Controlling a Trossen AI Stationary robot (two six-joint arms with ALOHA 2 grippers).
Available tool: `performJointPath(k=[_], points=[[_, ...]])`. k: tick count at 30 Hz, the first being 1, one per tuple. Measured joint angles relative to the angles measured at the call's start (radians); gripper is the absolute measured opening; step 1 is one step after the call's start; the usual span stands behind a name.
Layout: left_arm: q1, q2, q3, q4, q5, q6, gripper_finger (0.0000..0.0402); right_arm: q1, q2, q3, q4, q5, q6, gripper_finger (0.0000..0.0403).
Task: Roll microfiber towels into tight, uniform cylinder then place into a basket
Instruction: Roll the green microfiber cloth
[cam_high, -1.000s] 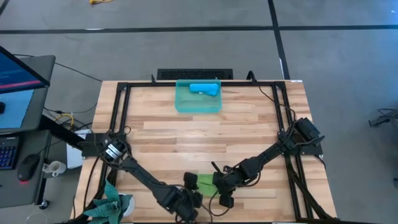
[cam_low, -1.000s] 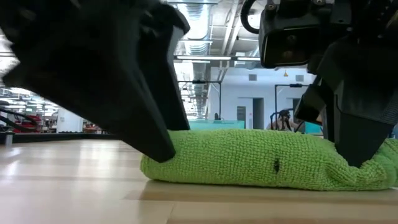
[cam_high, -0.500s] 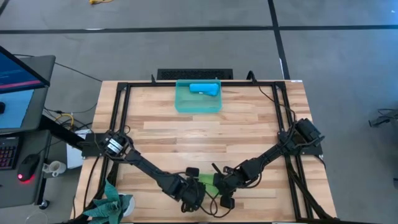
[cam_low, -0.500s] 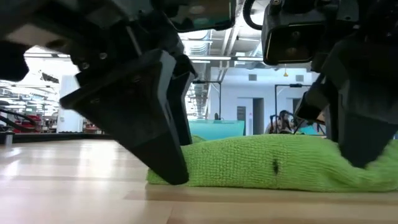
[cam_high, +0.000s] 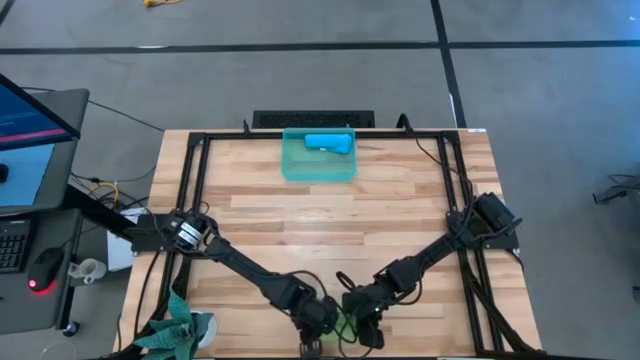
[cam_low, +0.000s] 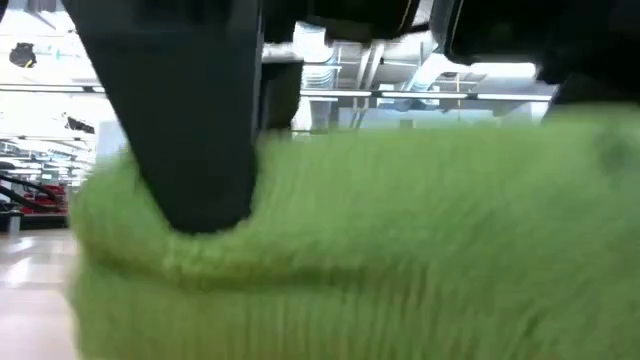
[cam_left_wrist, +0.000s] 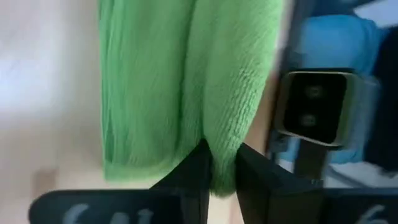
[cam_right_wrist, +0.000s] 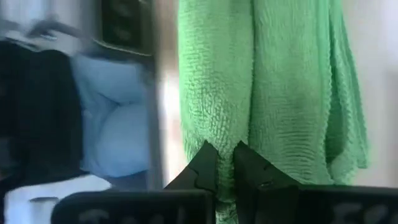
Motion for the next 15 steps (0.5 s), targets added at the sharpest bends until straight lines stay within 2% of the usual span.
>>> performJointPath(k=[4,7,10,15], points=[[0.029,0.002,-0.011,-0.146,0.061,-0.127,0.004,-0.017,-0.003,-0.004,-0.132,0.056,0.016,0.004],[0.048,0.001,-0.007,-0.198,0.078,-0.141,0.0021,-0.037,-0.008,-0.012,-0.162,0.061,0.034,0.0041],[0.07,0.001,-0.007,-0.224,0.049,-0.1,0.0004,-0.057,-0.01,-0.03,-0.127,0.062,0.053,0.0041],[0.059,-0.001,-0.005,-0.222,-0.06,0.009,0.0003,-0.062,-0.01,-0.035,-0.115,0.099,0.052,0.0041]])
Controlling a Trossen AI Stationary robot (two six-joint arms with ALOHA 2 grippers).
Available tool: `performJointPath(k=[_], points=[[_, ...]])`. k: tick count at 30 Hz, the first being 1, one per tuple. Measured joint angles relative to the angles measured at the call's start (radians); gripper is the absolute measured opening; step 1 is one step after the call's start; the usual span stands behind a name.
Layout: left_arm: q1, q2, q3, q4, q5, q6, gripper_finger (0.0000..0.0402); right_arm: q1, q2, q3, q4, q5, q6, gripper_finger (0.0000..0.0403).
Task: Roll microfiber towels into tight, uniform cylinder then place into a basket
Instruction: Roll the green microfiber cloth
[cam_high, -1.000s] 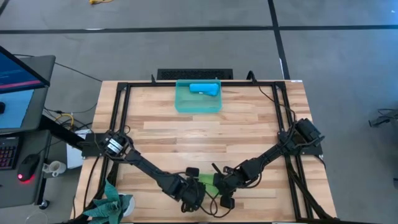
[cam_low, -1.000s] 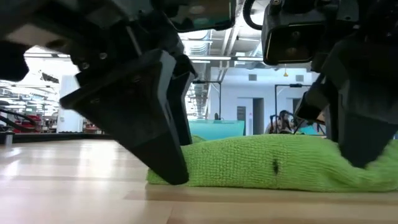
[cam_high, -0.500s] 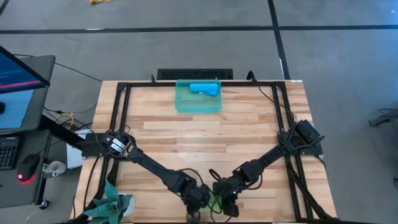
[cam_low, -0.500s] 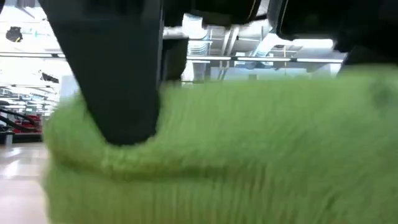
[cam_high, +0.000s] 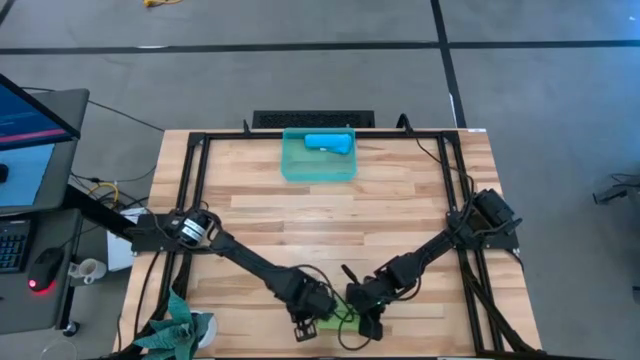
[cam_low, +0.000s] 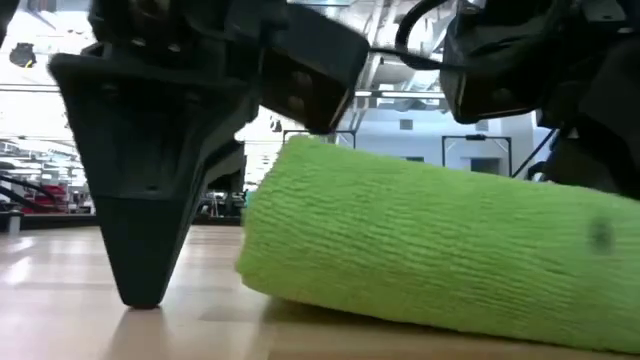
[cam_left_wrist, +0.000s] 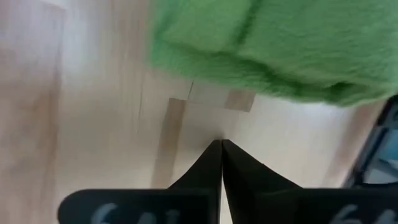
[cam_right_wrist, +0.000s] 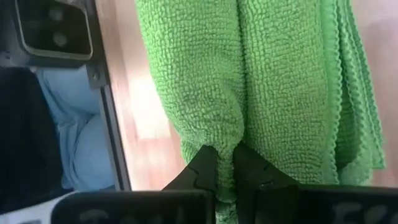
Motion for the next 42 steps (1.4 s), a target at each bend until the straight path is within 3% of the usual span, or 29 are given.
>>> performJointPath(k=[8,11,16,19,24,30,42], points=[[-0.126,-0.044,0.079,-0.13,-0.326,0.032,0.0,-0.011,0.002,-0.001,0.027,0.03,0.023,0.0041],[-0.182,-0.068,0.102,-0.101,-0.418,0.057,0.0,-0.017,0.002,-0.001,0.032,0.031,0.024,0.0041],[-0.246,-0.075,0.102,0.105,-0.56,0.269,0.0,-0.018,0.003,-0.002,0.04,0.03,0.026,0.0042],[-0.235,-0.076,0.054,0.231,-0.567,0.354,0.0,-0.018,0.003,-0.002,0.042,0.029,0.032,0.0042],[-0.167,-0.076,-0.032,0.284,-0.537,0.362,0.0,-0.016,0.003,-0.002,0.042,0.027,0.033,0.0043],[-0.115,-0.076,-0.081,0.383,-0.398,0.385,0.0,-0.016,0.003,-0.002,0.042,0.026,0.028,0.0043],[-0.104,-0.075,-0.081,0.253,-0.541,0.27,0.0,-0.016,0.004,-0.002,0.047,0.023,0.05,0.0043]])
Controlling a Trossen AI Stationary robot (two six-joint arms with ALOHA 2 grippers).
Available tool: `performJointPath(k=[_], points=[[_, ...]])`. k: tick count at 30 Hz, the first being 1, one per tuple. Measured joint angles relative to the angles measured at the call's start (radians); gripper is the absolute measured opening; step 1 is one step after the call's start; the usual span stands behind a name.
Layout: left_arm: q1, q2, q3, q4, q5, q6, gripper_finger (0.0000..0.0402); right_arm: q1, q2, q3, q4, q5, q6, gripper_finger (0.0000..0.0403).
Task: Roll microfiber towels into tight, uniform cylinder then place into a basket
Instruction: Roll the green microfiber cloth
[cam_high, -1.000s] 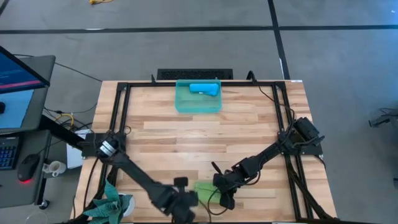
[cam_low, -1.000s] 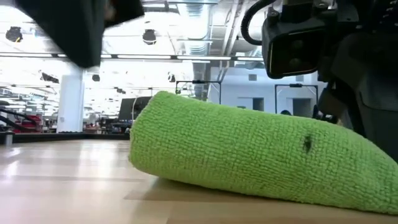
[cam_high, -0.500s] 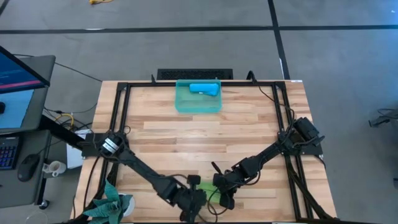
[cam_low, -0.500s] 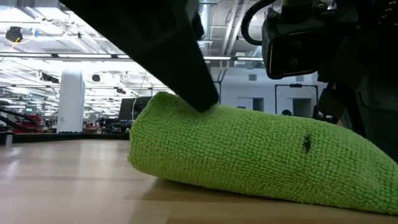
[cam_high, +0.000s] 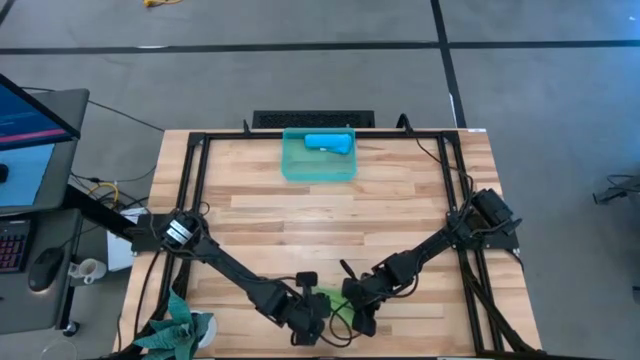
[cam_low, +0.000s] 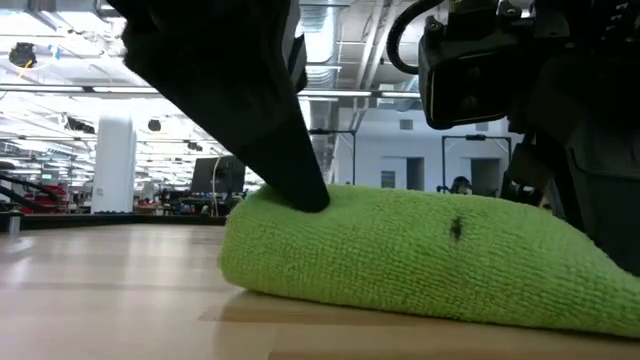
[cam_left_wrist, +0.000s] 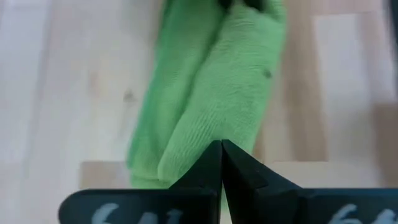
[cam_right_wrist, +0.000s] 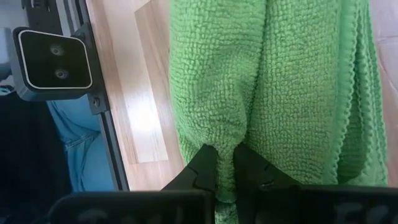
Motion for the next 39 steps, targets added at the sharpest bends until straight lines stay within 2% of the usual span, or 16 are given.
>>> performJointPath(k=[6,13,18,24,28,34,39], points=[[0.012,0.0,-0.015,-0.045,-0.015,-0.062,0.0,0.0,0.0,0.0,0.0,-0.002,0.003,0.0043],[0.032,-0.007,-0.147,0.135,0.052,-0.108,0.0,0.0,0.0,0.0,0.003,-0.005,0.003,0.005],[0.031,-0.006,-0.157,0.152,0.047,-0.139,0.0,0.0,0.001,0.0,0.003,-0.001,0.003,0.0081],[0.023,-0.005,-0.157,0.145,0.049,-0.173,0.0,0.0,0.001,0.0,0.007,0.001,0.002,0.0147],[0.023,-0.003,-0.158,0.143,0.054,-0.199,0.0,-0.016,-0.003,0.0,0.002,-0.065,0.014,0.0184],[0.023,-0.002,-0.158,0.144,0.062,-0.217,0.0,-0.017,-0.049,-0.004,-0.054,-0.063,-0.03,0.0204],[0.023,-0.002,-0.158,0.144,0.062,-0.226,0.0,-0.016,-0.136,-0.004,-0.144,0.025,-0.073,0.0205]])
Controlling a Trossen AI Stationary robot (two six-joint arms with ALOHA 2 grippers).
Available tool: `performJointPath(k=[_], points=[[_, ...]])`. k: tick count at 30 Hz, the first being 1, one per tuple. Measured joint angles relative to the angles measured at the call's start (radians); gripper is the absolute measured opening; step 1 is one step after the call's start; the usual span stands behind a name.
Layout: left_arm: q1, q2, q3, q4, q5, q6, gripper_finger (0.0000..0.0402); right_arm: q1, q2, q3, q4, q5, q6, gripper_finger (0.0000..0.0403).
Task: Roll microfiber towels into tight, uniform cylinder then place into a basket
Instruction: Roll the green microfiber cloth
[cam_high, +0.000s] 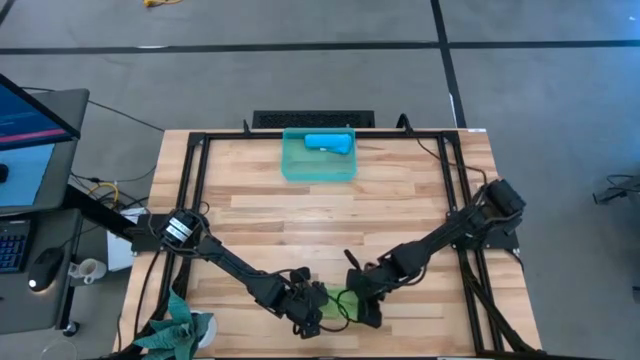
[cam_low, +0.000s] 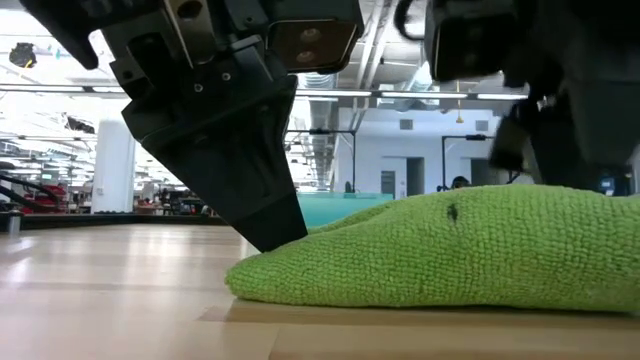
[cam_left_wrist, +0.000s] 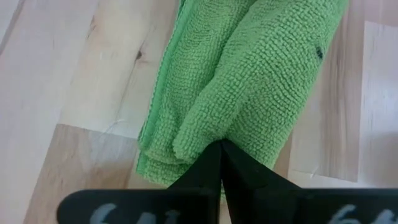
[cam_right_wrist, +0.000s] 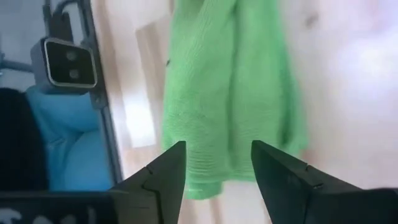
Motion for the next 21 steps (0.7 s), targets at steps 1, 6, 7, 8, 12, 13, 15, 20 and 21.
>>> performJointPath(k=[1,6,7,8,12,13,15,20,21], points=[[0.0,0.0,0.0,0.0,0.0,-0.006,0.0,0.001,-0.018,0.0,-0.021,0.026,-0.01,0.0205],[0.0,0.0,0.0,0.0,0.0,-0.051,0.0,0.06,-0.1,0.003,-0.033,0.178,-0.103,0.0205],[0.0,0.0,0.0,-0.001,0.0,-0.068,0.0,0.083,-0.104,0.003,-0.015,0.206,-0.114,0.0205],[0.0,0.0,0.0,-0.001,0.0,-0.083,0.0,0.105,-0.101,0.003,0.013,0.233,-0.121,0.0205],[0.0,0.0,0.0,-0.001,0.001,-0.122,0.0,0.175,-0.059,0.004,0.159,0.281,-0.147,0.0205],[0.0,0.0,0.0,-0.001,0.001,-0.133,0.0,0.182,-0.045,0.004,0.184,0.281,-0.147,0.0205],[0.0,0.0,-0.001,-0.001,0.0,-0.152,0.0,0.188,-0.021,0.003,0.207,0.282,-0.146,0.0205],[0.0,0.0,-0.001,-0.001,-0.001,-0.161,0.0,0.174,0.033,0.004,0.23,0.275,-0.123,0.0205],[0.0,0.0,-0.001,-0.001,-0.001,-0.161,0.0,0.17,0.042,0.003,0.228,0.263,-0.121,0.0205]])
